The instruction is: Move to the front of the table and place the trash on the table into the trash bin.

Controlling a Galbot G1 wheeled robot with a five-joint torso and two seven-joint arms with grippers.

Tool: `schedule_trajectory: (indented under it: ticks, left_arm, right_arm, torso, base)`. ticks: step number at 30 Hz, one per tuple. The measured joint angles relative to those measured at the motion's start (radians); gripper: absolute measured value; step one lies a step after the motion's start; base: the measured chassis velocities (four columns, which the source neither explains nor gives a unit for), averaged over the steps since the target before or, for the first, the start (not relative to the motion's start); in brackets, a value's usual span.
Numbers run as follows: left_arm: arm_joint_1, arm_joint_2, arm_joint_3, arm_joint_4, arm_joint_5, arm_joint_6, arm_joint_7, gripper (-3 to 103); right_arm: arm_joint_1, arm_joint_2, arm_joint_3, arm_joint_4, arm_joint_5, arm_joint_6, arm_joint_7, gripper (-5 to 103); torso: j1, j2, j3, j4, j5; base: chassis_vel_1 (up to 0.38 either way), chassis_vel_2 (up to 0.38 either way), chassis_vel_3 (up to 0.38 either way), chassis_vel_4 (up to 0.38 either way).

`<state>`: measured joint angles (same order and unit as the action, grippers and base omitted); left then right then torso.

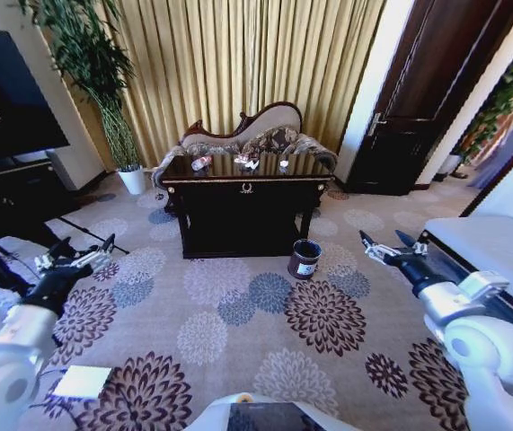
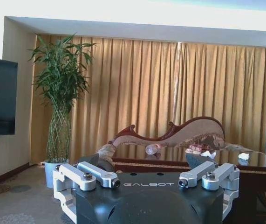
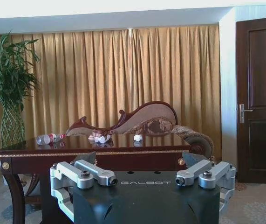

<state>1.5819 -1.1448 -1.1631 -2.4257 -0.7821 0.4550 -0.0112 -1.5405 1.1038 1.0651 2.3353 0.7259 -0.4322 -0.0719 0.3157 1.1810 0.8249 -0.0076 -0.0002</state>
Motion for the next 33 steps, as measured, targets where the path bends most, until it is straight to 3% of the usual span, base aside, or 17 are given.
schedule_trajectory:
  ticks: [18, 33]
  left_arm:
    - [0.033, -0.005, -0.034, 0.035, 0.001, 0.013, 0.026, 100]
    - [0.073, -0.035, -0.053, -0.030, -0.008, 0.038, 0.028, 100]
  right_arm:
    - [0.017, -0.005, -0.013, -0.035, -0.001, 0.013, -0.002, 100]
    - [0.016, -0.004, -0.012, -0.025, 0.000, 0.014, -0.002, 100]
  torso:
    - [0.000, 0.000, 0.000, 0.0002, 0.0002]
    - [0.000, 0.000, 0.000, 0.0002, 0.0002]
  base:
    - [0.000, 0.000, 0.000, 0.000]
    - [0.000, 0.000, 0.000, 0.000]
